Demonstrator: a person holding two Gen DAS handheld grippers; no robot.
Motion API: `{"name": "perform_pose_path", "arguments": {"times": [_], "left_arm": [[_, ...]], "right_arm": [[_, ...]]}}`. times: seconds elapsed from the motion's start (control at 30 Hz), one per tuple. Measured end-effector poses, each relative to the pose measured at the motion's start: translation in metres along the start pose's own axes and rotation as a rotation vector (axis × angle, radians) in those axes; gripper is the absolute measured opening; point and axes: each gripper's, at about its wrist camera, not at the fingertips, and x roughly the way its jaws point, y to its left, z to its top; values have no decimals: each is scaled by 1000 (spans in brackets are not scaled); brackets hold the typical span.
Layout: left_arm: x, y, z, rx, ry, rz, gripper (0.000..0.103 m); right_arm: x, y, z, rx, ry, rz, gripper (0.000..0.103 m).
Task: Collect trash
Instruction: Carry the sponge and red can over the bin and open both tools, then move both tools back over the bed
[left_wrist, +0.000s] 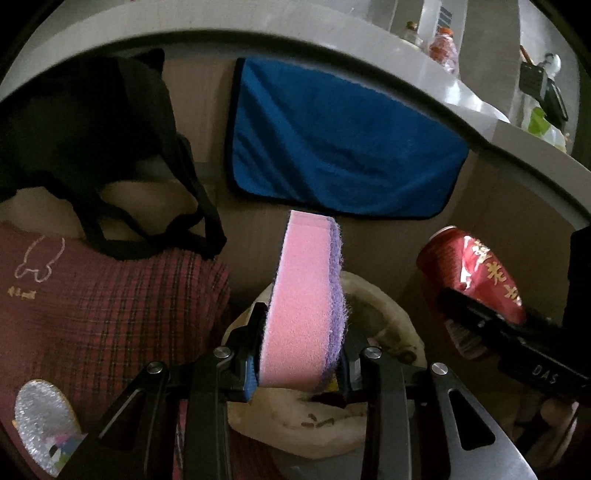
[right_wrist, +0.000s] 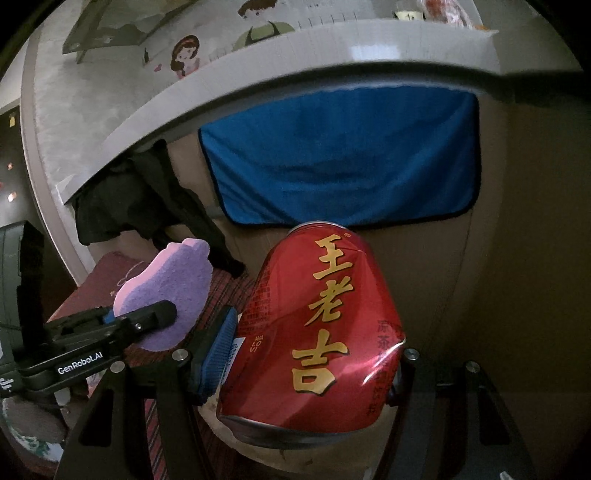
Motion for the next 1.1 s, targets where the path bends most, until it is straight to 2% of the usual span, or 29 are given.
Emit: {"name": "perform_pose_path", "arguments": {"times": [0.03,0.1,0.17,0.23,0.3,0.47,0.67,0.9,1.03,1.1], "left_arm": [[5,3,1,-8,12,-30,33],[16,11,4,-34,48,-126,40],[22,18,6,-48,69,-172,66],[23,26,8,-52,64,-185,67],[20,34,11,-74,56,-180,67],[-10,63,17,-146,15,-130,67],[-87,113,20,-135,-62,-1,67],[-168,187,2,-127,-118,165,67],[-194,219,-13,-148,-112,205,67],[-204,233,-20,-158,-111,218,67]], "right_arm": [[5,-2,0,8,6,2,62],[13,-4,0,18,12,14,62],[23,-8,-1,33,26,1,64],[26,-12,-3,43,30,-20,71],[28,-13,-6,50,24,-28,73],[24,-10,-9,62,27,-44,75],[1,20,-10,33,6,-39,75],[-16,99,-36,-59,19,47,75],[-3,160,-59,-141,83,129,75],[7,187,-71,-161,143,205,75]]}}
